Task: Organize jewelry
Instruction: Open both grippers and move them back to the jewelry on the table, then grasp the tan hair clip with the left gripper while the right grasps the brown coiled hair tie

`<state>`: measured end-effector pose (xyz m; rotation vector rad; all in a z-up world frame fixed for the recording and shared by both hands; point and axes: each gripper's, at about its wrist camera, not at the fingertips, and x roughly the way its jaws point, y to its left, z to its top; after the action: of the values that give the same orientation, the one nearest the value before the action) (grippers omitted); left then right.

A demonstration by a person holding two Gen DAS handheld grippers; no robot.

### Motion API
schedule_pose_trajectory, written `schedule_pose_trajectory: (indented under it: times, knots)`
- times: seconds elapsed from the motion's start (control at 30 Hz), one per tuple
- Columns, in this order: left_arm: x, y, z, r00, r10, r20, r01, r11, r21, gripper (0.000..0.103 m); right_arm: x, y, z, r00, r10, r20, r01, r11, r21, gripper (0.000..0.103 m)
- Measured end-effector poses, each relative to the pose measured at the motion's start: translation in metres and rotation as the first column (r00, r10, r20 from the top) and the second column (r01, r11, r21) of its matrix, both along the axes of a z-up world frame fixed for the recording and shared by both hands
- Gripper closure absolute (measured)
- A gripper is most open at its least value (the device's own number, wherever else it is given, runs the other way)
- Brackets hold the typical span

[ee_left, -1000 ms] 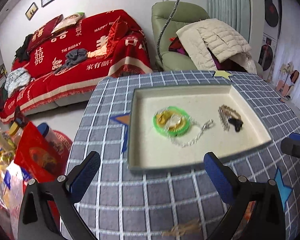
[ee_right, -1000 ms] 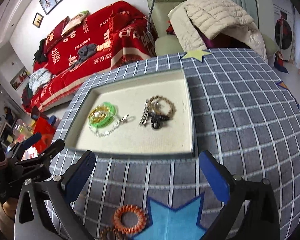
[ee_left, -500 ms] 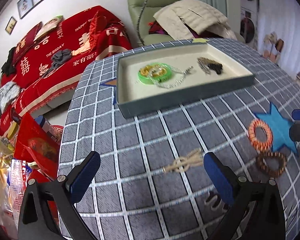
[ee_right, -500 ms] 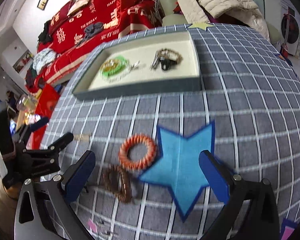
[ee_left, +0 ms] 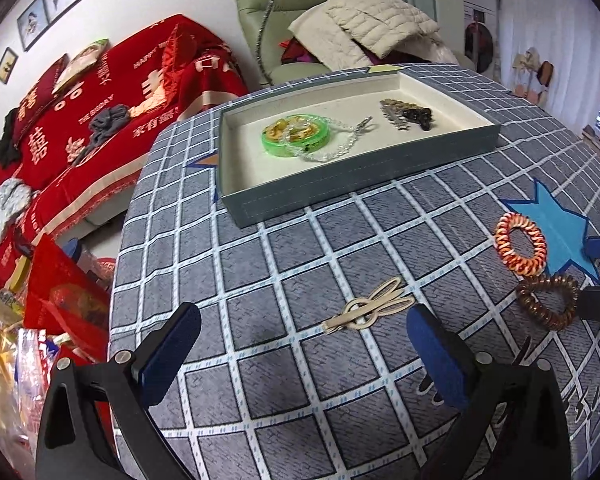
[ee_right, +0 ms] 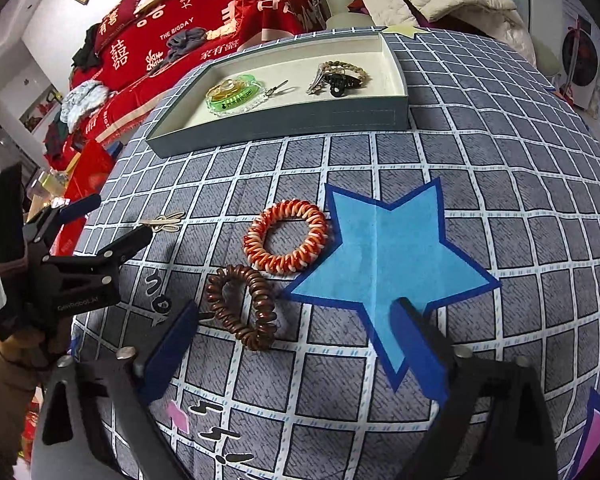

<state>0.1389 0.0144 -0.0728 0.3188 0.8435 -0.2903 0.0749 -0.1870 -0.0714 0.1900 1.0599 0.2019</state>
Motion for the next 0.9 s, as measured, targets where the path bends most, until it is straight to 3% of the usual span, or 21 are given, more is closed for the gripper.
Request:
schedule_pose_trajectory:
  times: [0.1, 0.23, 0.27, 0.57, 0.67, 0.73, 0.83, 0.9]
  knots:
    - [0.001, -0.006, -0.001, 0.999, -0.048, -0.011, 0.048, 0.999, 0.004, 0.0, 0.0, 0.004, -0.002, 1.0, 0.006, -0.007, -0.006, 1.0, -0.004, 0.027]
    - [-0.001, -0.016, -0.003, 0.993, -0.116, -0.01, 0.116, 0.993, 0.021, 0.0, -0.001, 0.01, -0.005, 1.0, 0.025, -0.013, -0.025, 1.0, -0.009, 0.036]
    - [-0.001, -0.018, -0.004, 0.991, -0.13, -0.02, 0.131, 0.991, 0.026, 0.007, -0.001, 0.012, -0.006, 0.999, 0.031, -0.013, -0.031, 0.999, -0.016, 0.036]
    - [0.0, -0.02, -0.009, 0.984, -0.16, -0.078, 0.159, 0.987, -0.009, 0.029, -0.004, 0.021, -0.005, 0.999, 0.044, 0.002, -0.044, 0.997, -0.066, 0.051]
    - [-0.005, -0.022, -0.008, 0.98, -0.178, -0.092, 0.177, 0.984, -0.021, 0.046, -0.006, 0.022, -0.005, 0.998, 0.056, 0.007, -0.055, 0.996, -0.072, 0.053]
    - [-0.01, -0.026, -0.008, 0.981, -0.178, -0.081, 0.179, 0.984, 0.001, 0.047, -0.007, 0.023, -0.005, 0.998, 0.062, 0.008, -0.061, 0.995, -0.073, 0.055]
    - [-0.016, -0.03, -0.008, 0.98, -0.177, -0.088, 0.179, 0.984, 0.005, 0.067, -0.007, 0.024, -0.005, 0.998, 0.065, 0.01, -0.064, 0.995, -0.071, 0.057]
    - [-0.019, -0.032, -0.008, 0.984, -0.16, -0.081, 0.162, 0.987, 0.02, 0.068, -0.007, 0.024, -0.005, 0.998, 0.068, 0.011, -0.067, 0.996, -0.067, 0.059]
